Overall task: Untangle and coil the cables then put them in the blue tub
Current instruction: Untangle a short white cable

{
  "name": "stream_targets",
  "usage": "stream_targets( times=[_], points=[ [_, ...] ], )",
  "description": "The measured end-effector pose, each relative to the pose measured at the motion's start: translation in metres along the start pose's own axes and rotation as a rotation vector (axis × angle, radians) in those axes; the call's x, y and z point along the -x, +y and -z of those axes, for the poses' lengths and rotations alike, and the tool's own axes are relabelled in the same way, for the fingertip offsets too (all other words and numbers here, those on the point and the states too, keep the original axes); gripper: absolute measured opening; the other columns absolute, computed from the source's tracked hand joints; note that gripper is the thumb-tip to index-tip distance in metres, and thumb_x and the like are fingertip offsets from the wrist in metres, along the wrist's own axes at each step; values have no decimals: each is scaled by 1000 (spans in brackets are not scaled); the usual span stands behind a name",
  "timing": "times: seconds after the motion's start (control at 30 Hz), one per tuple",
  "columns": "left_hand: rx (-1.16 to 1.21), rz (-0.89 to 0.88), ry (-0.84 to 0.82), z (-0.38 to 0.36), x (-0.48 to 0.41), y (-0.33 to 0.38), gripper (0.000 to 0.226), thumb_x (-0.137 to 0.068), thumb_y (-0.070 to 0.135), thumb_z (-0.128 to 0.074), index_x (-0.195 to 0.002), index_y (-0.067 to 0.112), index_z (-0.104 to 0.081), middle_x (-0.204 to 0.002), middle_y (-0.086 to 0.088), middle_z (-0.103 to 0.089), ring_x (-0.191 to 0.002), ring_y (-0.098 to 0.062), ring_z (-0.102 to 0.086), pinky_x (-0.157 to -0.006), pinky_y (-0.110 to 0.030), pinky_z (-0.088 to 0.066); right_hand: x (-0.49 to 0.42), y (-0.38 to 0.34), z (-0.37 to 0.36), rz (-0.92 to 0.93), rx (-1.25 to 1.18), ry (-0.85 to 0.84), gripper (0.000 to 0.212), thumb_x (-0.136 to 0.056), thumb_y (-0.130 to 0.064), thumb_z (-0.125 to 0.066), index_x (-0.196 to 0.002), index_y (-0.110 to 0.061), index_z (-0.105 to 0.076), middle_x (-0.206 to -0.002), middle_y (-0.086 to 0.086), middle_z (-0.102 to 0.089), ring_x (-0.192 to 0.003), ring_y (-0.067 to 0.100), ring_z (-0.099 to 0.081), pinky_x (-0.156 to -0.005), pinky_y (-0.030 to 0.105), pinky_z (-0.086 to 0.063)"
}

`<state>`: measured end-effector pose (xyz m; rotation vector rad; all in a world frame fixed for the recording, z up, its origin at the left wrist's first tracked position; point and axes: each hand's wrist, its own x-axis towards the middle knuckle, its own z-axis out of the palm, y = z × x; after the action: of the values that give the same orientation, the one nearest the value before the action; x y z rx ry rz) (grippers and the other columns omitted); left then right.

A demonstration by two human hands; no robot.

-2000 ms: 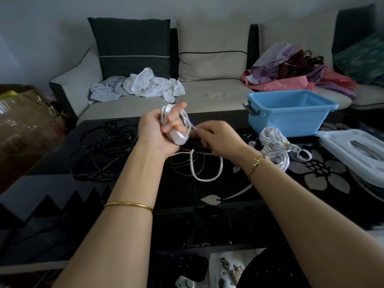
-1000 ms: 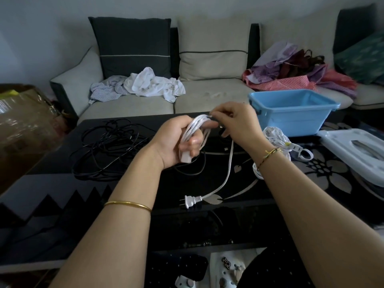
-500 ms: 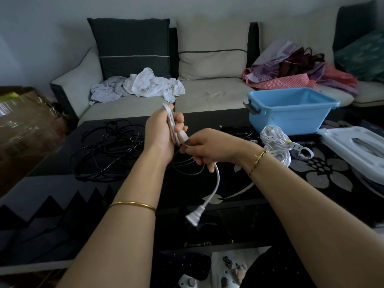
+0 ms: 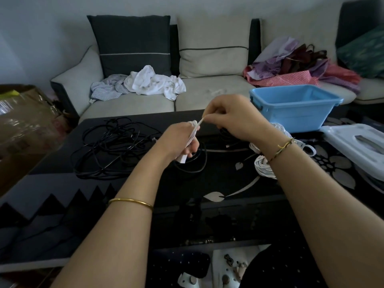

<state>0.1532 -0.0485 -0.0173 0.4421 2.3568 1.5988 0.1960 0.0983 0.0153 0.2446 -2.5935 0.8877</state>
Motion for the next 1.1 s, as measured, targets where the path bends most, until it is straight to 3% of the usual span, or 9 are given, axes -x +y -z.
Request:
stream_targets(
  times=[0.1,0.17,0.27,0.43,0.5,0.57,0.67,0.93,1.1],
  points=[
    [210,12,-148,1,2,2,30,-96,16,-37,-108,5,-62,-44,0,-43,-37,-10,-29,-53,-26,-37,-2,11,-3,-8,-35,98,14,-88,-21,-64,-94,-10,-71,-78,2,-65,-73,13,-60,-74,34,-51],
    [361,-9,-202,2,2,2,39,-94,13,-30,-99,0,-67,-40,2,-39,-34,-8,-24,-46,-23,-33,-4,15,-8,-24,-118,160,11,-87,-18,-65,-92,-10,-71,-79,4,-66,-69,11,-58,-69,31,-50],
    [574,-34,-198,0,1,6,53,-91,9,-24,-66,7,-71,-35,2,-31,-29,-7,-19,-38,-18,-31,-6,19,-19,-96,-345,203,2,-86,-13,-66,-87,-12,-65,-74,5,-65,-53,6,-52,-51,24,-46],
    [727,22,-161,-4,4,12,51,-101,37,-31,-70,7,-58,-32,7,-24,-26,-5,-15,-35,-14,-26,-4,22,-33,-176,-656,212,16,-91,-10,-62,-81,-8,-50,-65,2,-63,-46,10,-47,-46,23,-40],
    [745,19,-139,-6,4,12,44,-101,35,-35,-72,7,-54,-31,9,-24,-25,-4,-15,-33,-13,-26,-1,20,-37,-227,-837,166,18,-94,-8,-56,-80,-10,-45,-60,-4,-64,-49,8,-52,-48,22,-42],
    [813,4,-137,-7,4,13,41,-101,31,-35,-71,7,-50,-30,9,-23,-24,-5,-16,-32,-13,-25,2,21,-41,-276,-962,120,19,-96,-9,-52,-79,-12,-44,-65,0,-57,-53,8,-51,-51,24,-42],
    [898,-23,-171,-7,3,14,39,-100,29,-34,-69,9,-45,-30,10,-24,-23,-4,-17,-31,-13,-25,5,25,-45,-293,-1034,91,20,-98,-10,-48,-79,-12,-43,-69,3,-50,-54,9,-47,-51,25,-41],
    [984,24,-269,-17,-2,11,39,-101,29,-31,-69,11,-45,-29,9,-25,-22,-6,-21,-32,-14,-29,15,30,-32,-251,-1099,101,16,-93,3,-52,-82,-7,-45,-64,7,-65,-51,13,-61,-50,26,-53],
    [1000,161,-283,-28,-10,6,49,-98,30,-38,-62,5,-62,-45,0,-48,-37,-9,-44,-52,-20,-50,19,39,-22,-260,-926,157,19,-91,3,-56,-78,-9,-47,-67,10,-62,-52,15,-57,-50,26,-51]
  ],
)
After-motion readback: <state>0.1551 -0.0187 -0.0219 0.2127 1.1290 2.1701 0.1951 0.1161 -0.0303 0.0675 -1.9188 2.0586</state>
